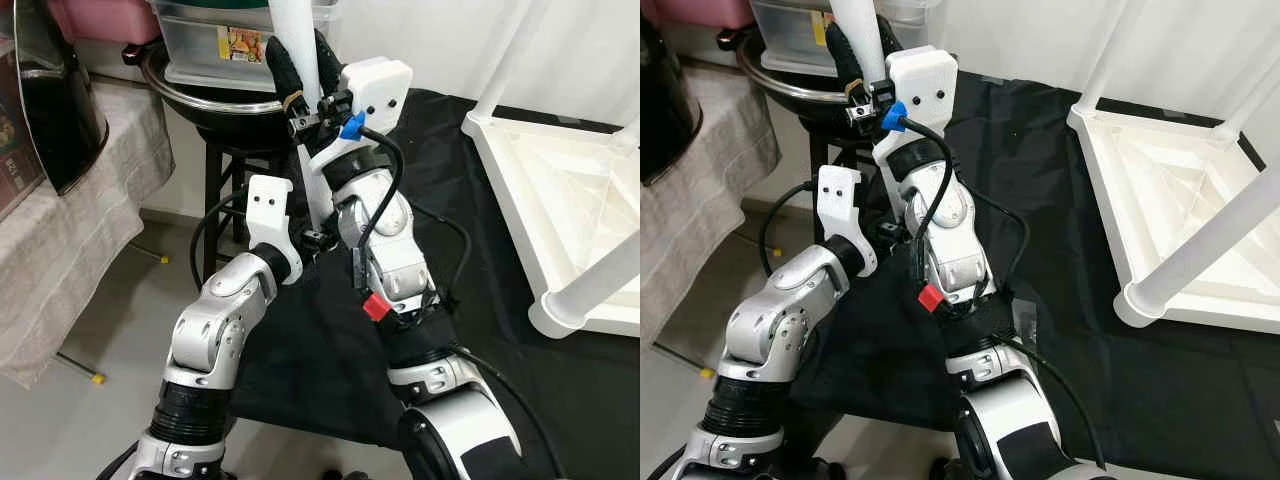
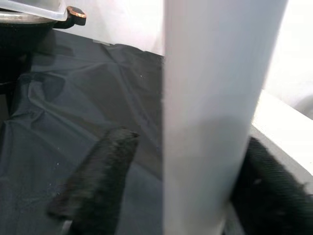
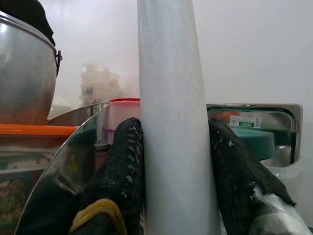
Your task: Building children table
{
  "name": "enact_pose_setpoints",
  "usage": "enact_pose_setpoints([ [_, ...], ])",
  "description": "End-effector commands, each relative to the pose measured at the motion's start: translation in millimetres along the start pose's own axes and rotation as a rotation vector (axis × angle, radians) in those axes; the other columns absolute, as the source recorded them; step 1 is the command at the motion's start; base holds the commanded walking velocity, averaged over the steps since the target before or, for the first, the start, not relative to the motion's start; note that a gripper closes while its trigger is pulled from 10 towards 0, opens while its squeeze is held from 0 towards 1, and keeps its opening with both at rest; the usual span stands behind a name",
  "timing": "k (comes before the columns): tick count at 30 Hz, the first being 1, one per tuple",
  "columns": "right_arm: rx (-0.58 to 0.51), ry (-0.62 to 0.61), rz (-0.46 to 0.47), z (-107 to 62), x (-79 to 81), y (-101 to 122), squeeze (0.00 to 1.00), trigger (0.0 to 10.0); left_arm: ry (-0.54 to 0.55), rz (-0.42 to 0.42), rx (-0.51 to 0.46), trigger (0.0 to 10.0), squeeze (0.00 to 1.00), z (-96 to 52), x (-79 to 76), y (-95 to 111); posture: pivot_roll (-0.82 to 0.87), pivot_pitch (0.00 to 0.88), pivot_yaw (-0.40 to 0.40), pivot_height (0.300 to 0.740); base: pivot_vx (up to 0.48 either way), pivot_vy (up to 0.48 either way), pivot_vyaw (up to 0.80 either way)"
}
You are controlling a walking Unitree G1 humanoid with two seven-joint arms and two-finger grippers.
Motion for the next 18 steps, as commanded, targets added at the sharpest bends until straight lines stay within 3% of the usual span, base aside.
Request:
enact_pose_setpoints([
  [1,-0.003,0.000,0.003,-1.7,1.9,1.8,0.00,10.0,0.009,0.010,-0.001,0.0,0.00,0.4,0.5,-1.4,0.11,0.134,-0.098,0.740,0.000,0.000,0.00],
  [12,0.027,-0.003,0.004,-3.4,1.1,-3.5,0.00,10.0,0.016,0.045,-0.002,0.0,0.00,-2.9,4.2,-2.4,0.11,0.131,-0.097,0.740,0.000,0.000,0.00],
  [15,0.034,-0.008,0.004,-3.4,-1.0,-4.9,0.00,10.0,0.015,0.093,0.009,0.0,0.00,-4.3,5.5,-4.4,0.11,0.132,-0.097,0.740,0.000,0.000,0.00],
  [16,0.035,-0.005,0.001,-3.3,-0.9,-5.1,0.84,10.0,0.021,0.114,0.017,0.0,0.00,-4.7,7.0,-5.6,0.11,0.131,-0.096,0.740,0.000,0.000,0.00],
  [18,0.035,-0.005,0.001,-3.3,-0.9,-5.1,0.84,10.0,0.021,0.114,0.017,0.0,0.00,-4.7,7.0,-5.6,0.11,0.131,-0.096,0.740,0.000,0.000,0.00],
])
Point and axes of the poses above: a point about 5 cm out from each wrist's last joint towards the gripper, its own z axis pointing out of the wrist towards the gripper, its own y axis along the axis of the wrist's last joint, x = y × z, the point moved 5 cm from there along z, pointing out of the wrist towards the gripper, and after that the axes turned 5 degrees about -z, right-handed, at the moved point
